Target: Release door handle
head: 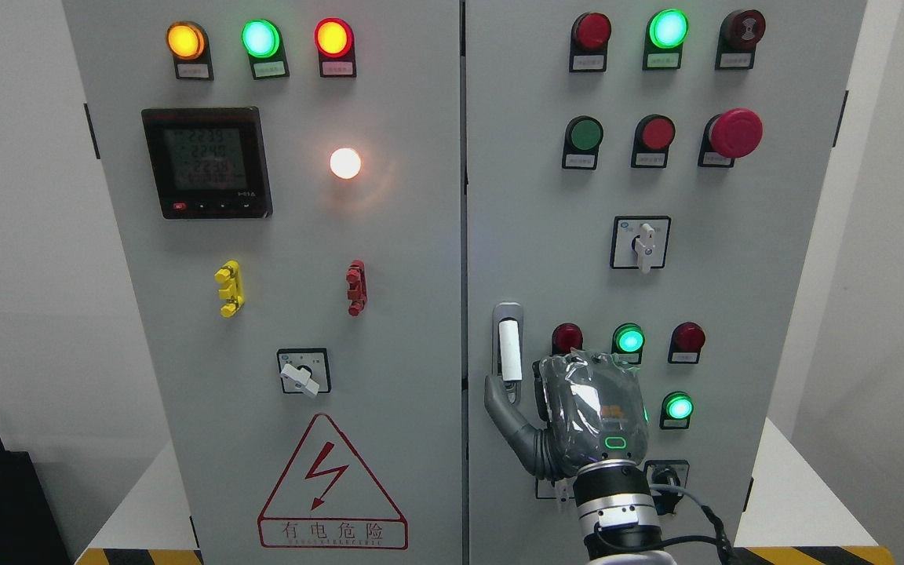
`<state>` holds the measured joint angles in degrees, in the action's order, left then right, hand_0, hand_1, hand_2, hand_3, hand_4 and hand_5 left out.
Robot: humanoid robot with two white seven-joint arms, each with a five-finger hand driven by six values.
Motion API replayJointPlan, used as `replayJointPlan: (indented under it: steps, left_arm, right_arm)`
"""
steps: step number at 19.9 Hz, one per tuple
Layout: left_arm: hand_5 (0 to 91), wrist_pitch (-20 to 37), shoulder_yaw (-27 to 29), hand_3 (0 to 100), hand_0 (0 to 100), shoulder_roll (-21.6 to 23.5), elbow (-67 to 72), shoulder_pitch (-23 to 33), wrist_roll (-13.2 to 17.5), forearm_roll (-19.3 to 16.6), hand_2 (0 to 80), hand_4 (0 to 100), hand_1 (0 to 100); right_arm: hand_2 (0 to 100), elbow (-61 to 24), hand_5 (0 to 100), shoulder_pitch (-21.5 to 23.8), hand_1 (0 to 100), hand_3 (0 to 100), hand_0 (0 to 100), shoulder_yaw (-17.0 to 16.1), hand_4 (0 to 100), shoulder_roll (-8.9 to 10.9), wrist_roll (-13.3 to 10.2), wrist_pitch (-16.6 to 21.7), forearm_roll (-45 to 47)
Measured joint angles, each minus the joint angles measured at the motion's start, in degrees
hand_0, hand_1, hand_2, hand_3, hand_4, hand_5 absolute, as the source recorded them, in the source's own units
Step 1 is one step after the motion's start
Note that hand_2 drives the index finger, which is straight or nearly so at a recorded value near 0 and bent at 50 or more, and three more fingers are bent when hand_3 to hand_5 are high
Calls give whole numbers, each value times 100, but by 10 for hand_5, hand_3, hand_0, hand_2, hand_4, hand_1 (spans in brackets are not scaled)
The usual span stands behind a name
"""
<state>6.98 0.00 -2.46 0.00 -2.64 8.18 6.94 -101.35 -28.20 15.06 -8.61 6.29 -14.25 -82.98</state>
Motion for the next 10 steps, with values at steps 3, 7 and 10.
replayJointPlan:
  steps: [3, 7, 10]
  left_arm:
    - [0, 0, 0, 0, 120, 0, 0, 0, 0, 0, 0, 0, 389]
    - [0, 0, 0, 0, 120, 0, 0, 0, 0, 0, 0, 0, 389]
    - [0, 0, 0, 0, 120, 0, 0, 0, 0, 0, 0, 0, 389]
  right_arm:
    - [987, 14, 926, -8, 31, 1000, 381, -3, 979, 0, 0, -4, -3]
    - [986, 30, 926, -14, 40, 1000, 387, -6, 979, -1, 2, -4, -6]
    - [987, 37, 925, -16, 40, 1000, 393, -12, 979, 0, 8, -5, -7]
